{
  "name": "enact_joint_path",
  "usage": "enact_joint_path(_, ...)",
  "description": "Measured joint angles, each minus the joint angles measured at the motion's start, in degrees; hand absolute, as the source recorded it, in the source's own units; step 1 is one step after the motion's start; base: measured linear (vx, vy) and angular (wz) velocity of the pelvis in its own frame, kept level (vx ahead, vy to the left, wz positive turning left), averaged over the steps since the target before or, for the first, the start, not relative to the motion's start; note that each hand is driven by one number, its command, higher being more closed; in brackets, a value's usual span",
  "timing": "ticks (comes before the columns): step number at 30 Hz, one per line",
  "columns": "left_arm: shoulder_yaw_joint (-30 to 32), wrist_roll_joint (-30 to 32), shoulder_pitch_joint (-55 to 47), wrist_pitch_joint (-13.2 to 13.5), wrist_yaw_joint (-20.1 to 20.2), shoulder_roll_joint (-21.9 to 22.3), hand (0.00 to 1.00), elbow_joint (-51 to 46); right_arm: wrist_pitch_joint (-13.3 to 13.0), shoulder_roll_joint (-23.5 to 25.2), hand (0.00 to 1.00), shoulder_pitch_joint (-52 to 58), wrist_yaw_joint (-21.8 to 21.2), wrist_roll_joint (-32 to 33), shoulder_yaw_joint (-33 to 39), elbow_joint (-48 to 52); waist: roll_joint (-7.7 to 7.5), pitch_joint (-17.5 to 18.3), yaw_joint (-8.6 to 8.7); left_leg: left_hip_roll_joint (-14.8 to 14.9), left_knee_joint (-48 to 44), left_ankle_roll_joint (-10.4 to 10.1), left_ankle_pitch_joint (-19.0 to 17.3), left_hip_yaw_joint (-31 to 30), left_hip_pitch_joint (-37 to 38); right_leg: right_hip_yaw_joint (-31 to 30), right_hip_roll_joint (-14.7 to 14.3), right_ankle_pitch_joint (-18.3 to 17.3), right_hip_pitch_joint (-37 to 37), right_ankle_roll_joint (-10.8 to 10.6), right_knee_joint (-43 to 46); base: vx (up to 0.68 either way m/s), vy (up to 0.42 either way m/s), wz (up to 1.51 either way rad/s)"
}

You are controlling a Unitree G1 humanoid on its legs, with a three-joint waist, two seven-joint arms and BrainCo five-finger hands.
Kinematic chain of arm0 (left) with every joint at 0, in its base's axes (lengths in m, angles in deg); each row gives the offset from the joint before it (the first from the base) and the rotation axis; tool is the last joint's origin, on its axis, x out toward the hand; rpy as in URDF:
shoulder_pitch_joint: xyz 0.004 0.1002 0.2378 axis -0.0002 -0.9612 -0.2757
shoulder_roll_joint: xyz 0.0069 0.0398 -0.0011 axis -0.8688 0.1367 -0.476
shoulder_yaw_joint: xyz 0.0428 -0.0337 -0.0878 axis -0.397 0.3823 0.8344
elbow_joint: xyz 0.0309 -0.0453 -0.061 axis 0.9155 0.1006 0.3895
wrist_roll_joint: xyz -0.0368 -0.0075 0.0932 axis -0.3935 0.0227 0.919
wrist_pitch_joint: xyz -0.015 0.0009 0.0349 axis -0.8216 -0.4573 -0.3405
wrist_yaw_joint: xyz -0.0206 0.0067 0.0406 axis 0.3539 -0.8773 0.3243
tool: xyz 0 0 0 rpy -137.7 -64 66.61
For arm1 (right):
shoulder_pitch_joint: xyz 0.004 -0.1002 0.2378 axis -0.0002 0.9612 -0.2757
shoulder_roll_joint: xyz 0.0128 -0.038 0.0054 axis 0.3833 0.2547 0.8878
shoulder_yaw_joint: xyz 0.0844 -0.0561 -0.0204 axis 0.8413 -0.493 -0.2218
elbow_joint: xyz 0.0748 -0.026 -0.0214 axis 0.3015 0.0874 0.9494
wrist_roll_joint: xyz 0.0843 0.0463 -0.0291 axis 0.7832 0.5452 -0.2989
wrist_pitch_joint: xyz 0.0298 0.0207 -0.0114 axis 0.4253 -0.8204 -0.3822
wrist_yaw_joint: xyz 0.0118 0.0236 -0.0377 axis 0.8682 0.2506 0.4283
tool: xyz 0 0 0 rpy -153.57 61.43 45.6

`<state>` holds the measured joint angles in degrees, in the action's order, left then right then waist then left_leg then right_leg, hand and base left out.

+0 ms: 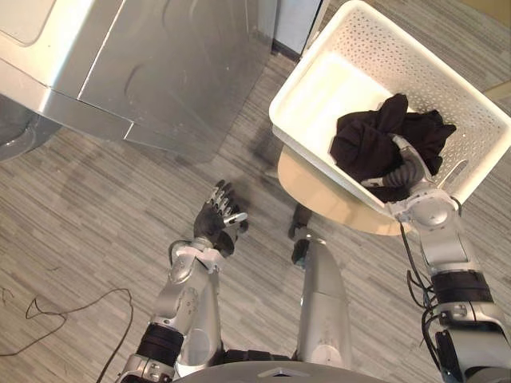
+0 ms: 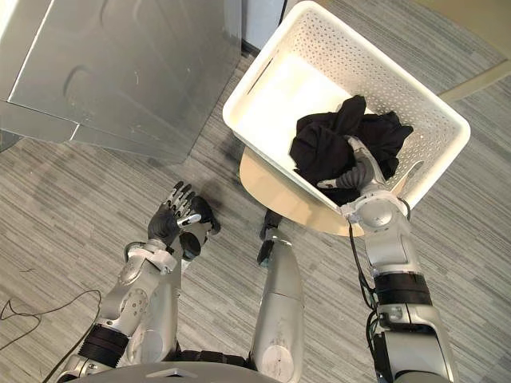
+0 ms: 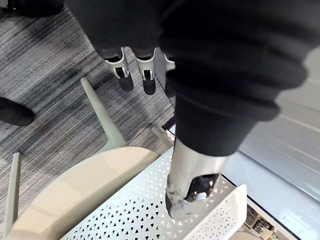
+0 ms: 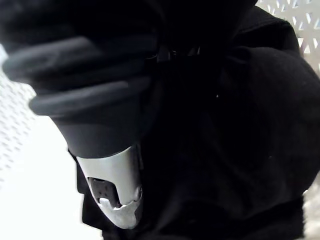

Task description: Pick up the laundry basket with both hands and put the clothes into the washing machine.

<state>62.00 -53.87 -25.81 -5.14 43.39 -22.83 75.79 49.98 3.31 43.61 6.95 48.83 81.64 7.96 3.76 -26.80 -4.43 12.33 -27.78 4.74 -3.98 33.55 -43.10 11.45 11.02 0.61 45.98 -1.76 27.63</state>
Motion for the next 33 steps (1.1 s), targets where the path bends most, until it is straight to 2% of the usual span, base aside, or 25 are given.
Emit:
enact_joint_path(1, 0.30, 0.00, 0.01, 0.00, 0.00, 0.15, 0.00, -0.07, -0.11, -0.38, 0.00, -2.21, -0.30, -3.04, -0.68, -3.08, 0.07, -0.15, 0.11, 0.00, 0.00, -0.31, 0.21, 0.00, -0.33, 0.01, 0.02, 0.00, 0.39, 0.01, 0.31, 0.01, -0.051, 0.02)
enact_joint_path(5, 0.91, -0.17, 0.00, 0.02, 0.02, 0.63, 0.00, -1.74, -1.69, -3.47, 0.00, -7.45, 0.19, -8.49, -2.34, -11.10, 0.10, -0.18, 0.23, -0.28, 0.03, -0.32, 0.23, -0.09, -0.87, 0.02, 0.38, -0.23, 1.14, 0.19, 1.11, 0.01, -0.038, 0.05)
enact_joint_path(11, 1.02, -1.23, 0.12, 0.06, 0.09, 1.30, 0.00, -1.95, -1.87, -4.62, 0.00, -15.43, 3.36, -8.66, -6.08, -22.09, 0.10, -0.18, 1.05, -1.54, 0.98, -0.55, 0.39, -0.10, -0.93, -0.13, 1.40, -0.37, 1.69, 0.29, 1.27, -0.01, -0.017, 0.06)
enact_joint_path(12, 1.04, -1.25, 0.14, 0.06, 0.09, 1.80, 0.00, -1.95, -1.86, -4.77, 1.00, -17.02, 3.79, -8.66, -7.45, -23.94, 0.11, -0.18, 1.14, -1.67, 1.09, -0.53, 0.38, -0.04, -0.93, -0.15, 1.54, -0.32, 1.77, 0.25, 1.23, 0.00, 0.000, 0.00)
enact_joint_path(17, 1.11, -1.27, 0.68, 0.05, 0.09, 3.26, 0.00, -1.84, -1.85, -6.42, 1.00, -20.45, 3.84, -8.29, -10.92, -26.83, 0.17, -0.13, 1.10, -2.55, 3.49, -1.67, 1.17, 0.98, -0.71, -1.03, 1.68, 0.05, 2.50, 0.27, 0.47, -0.02, -0.010, 0.05)
enact_joint_path(20, 1.92, -1.28, 1.74, 0.07, 0.01, 4.37, 0.00, -1.33, -2.11, -6.52, 1.00, -20.46, 4.92, -4.32, -10.94, -27.08, 0.17, -0.08, 1.23, -2.76, 5.33, -2.33, 1.87, 1.82, -0.39, -1.10, 1.59, 0.15, 2.61, 0.41, -0.38, -0.05, -0.042, 0.16)
enact_joint_path(22, 1.88, -1.37, 2.01, 0.08, -0.08, 4.69, 0.00, -0.60, -2.86, -6.48, 1.00, -20.48, 6.43, 1.12, -10.91, -27.88, 0.19, 0.01, 1.17, -2.73, 6.17, -2.73, 2.31, 2.61, 0.02, -1.10, 1.60, 0.24, 2.59, 0.56, -0.56, -0.05, -0.050, 0.07)
enact_joint_path(24, 1.94, -2.55, 2.14, 0.19, -0.15, 5.35, 0.00, 0.42, -4.51, -6.01, 1.00, -20.52, 7.67, 13.88, -9.41, -28.79, 0.17, 0.14, 1.08, -2.71, 6.45, -2.76, 2.45, 2.65, 0.20, -1.00, 1.53, 0.35, 2.51, 0.71, -0.62, -0.07, -0.055, 0.01)
enact_joint_path(25, 1.92, -2.76, 2.13, 0.21, -0.14, 5.42, 0.00, 0.42, -4.92, -5.75, 1.00, -20.51, 7.68, 16.40, -8.52, -28.90, 0.19, 0.15, 1.10, -2.69, 6.49, -2.75, 2.45, 2.65, 0.20, -0.99, 1.50, 0.36, 2.51, 0.72, -0.66, -0.07, -0.050, -0.02)
enact_joint_path(28, 2.21, -3.67, 2.13, 0.20, -0.14, 5.41, 0.00, 0.41, -6.30, -3.78, 1.00, -20.23, 7.67, 30.88, -3.64, -28.87, 0.20, 0.15, 0.87, -1.68, 5.66, -2.76, 2.48, 2.69, 0.19, -0.99, 0.63, 0.54, 2.08, 0.95, -1.14, -0.07, -0.054, -0.10)
enact_joint_path(29, 2.29, -3.88, 2.14, 0.20, -0.14, 5.44, 0.00, 0.42, -6.38, -3.24, 1.00, -19.86, 7.62, 33.17, -2.79, -28.60, 0.19, 0.19, 0.77, -1.40, 5.29, -2.76, 2.48, 2.65, 0.20, -0.93, 0.53, 0.55, 1.96, 0.95, -1.09, -0.06, -0.055, -0.14)
enact_joint_path(33, 2.52, -4.77, 2.03, 0.11, -0.12, 5.40, 0.00, 0.40, -7.07, 0.60, 1.00, -14.50, 6.73, 50.33, 2.20, -20.61, 0.41, 0.44, 0.32, 0.39, 2.19, -1.89, 1.88, 2.60, 0.13, -0.86, -0.08, 0.54, 1.61, 0.95, 0.34, -0.04, -0.056, -0.09)
